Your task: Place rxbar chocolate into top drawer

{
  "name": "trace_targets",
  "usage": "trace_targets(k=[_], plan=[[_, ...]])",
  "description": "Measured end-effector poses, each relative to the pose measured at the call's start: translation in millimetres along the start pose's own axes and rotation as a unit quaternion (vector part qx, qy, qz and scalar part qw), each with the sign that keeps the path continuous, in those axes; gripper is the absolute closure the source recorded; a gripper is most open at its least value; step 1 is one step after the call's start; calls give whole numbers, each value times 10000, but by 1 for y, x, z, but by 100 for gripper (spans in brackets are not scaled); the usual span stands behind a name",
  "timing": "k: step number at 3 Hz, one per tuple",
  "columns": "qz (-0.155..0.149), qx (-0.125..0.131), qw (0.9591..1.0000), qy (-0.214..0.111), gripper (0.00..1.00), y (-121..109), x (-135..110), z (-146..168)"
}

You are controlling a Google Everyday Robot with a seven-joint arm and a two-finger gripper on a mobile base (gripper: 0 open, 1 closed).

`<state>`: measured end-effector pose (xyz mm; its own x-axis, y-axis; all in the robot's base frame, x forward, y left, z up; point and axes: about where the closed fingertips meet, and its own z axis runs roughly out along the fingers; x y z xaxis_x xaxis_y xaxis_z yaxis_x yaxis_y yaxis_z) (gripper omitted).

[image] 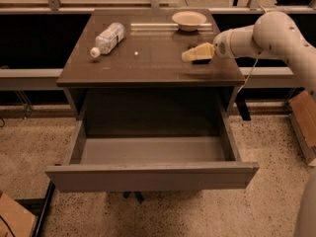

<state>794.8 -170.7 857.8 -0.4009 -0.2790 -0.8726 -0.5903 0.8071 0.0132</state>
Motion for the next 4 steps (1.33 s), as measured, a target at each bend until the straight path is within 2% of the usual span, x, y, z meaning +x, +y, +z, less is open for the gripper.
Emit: trace_targets(k=[1,3,4], plan=[[13,-49,10000,9,0,-2,-1,6],[226,-266,9991,227,0,-3,17,30],[232,-301,9988,303,19,-1,22,37]])
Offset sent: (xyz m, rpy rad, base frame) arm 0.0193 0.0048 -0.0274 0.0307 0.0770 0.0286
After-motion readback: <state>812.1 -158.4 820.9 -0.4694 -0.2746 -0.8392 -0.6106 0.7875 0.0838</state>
